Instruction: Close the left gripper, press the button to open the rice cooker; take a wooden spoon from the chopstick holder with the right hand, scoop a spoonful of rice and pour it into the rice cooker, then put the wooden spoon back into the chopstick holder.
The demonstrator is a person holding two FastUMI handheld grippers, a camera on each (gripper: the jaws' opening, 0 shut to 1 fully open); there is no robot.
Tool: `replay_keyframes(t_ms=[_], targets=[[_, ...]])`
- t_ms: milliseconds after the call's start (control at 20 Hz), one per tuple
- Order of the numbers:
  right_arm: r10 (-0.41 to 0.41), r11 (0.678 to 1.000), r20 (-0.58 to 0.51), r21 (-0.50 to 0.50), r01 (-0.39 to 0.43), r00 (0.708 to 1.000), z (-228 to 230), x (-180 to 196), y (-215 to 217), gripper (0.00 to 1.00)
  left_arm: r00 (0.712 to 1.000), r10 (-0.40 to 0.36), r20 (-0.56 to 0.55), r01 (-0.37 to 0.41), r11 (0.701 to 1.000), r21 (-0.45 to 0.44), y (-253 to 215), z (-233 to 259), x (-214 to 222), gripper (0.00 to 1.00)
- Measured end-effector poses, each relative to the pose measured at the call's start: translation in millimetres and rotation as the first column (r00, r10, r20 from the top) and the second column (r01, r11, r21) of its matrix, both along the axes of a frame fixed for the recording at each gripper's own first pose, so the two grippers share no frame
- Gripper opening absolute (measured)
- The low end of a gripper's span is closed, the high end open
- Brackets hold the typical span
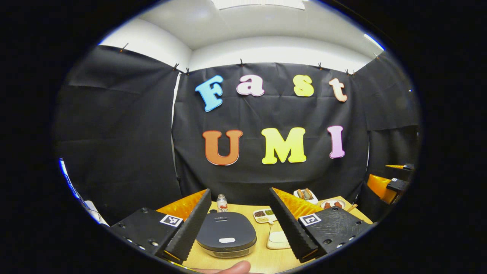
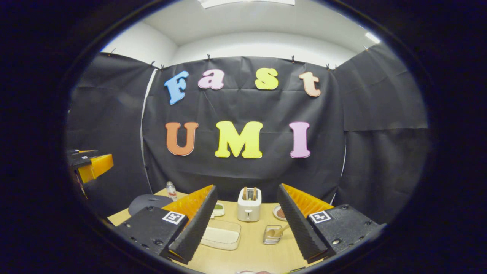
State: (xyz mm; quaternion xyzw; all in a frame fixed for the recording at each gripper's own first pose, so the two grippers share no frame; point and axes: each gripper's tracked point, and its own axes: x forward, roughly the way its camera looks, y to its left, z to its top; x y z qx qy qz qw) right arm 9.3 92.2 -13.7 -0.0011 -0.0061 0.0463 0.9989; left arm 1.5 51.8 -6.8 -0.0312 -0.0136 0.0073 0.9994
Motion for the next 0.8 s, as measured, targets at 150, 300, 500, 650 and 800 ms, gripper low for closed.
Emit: replay_keyframes(t_ms=[150, 300, 500, 650, 800], targets=[[-0.018, 1.000, -0.028, 0.009, 0.018, 0.999, -4, -1, -7, 0.98, 0.999, -0.032, 0.006, 0.032, 0.999, 0.004, -8, -1, -12, 0.95], [-0.035, 0.999, -0.040, -0.002, 0.035, 0.999, -7, -5, -11, 0.97, 0.999, -0.040, -0.004, 0.040, 0.999, -0.006, -4, -1, -12, 0.95], [-0.043, 0.999, -0.044, -0.005, 0.042, 0.998, -5, -8, -11, 1.00, 1.000, -0.028, -0.007, 0.028, 1.000, -0.003, 0, -3, -9, 0.90], [-0.052, 0.999, -0.034, -0.005, 0.052, 0.998, -2, -12, -13, 1.00, 0.999, -0.034, -0.014, 0.034, 0.999, 0.003, 0, -5, -10, 0.95], [-0.052, 0.999, -0.032, -0.002, 0.052, 0.998, 2, -14, -12, 1.00, 0.999, -0.035, -0.011, 0.035, 0.999, 0.008, -1, -3, -8, 0.95]])
